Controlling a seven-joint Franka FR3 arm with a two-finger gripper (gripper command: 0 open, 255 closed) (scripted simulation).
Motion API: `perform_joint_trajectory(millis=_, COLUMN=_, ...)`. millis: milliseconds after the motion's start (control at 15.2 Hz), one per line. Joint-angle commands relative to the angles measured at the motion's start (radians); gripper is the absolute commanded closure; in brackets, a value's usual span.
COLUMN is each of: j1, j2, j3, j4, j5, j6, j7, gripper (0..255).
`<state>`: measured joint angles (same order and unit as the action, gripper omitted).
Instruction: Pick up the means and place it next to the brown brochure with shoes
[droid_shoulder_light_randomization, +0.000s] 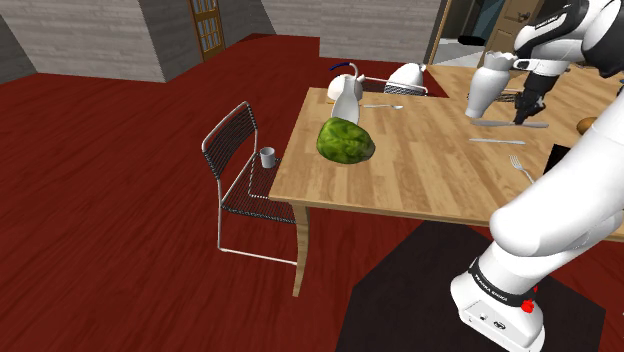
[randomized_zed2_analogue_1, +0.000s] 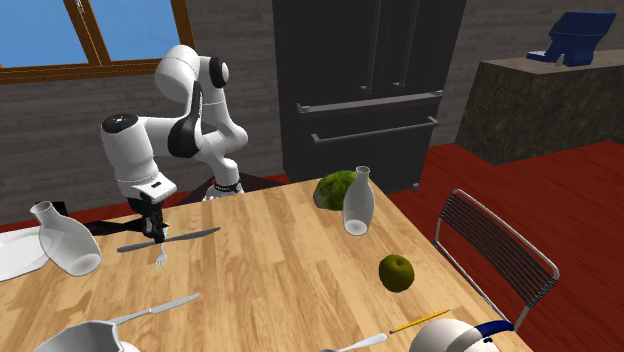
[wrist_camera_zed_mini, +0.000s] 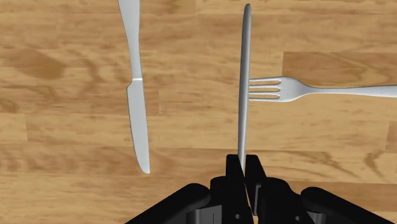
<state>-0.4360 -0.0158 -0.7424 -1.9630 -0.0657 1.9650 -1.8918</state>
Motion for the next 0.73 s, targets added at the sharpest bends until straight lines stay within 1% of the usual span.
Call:
perform_joint_trajectory(millis=0, j1=0.000, j2=0.009, j3=-0.001, j4=-0.019, j5=0.006, j6=0.026, j7=-0.002, gripper=255)
perform_joint_trajectory(millis=660, j1=-0.008, j2=0.066, j3=-0.005, j4=-0.107, j5=0.047, j6=0.157, j7=-0.027, gripper=255)
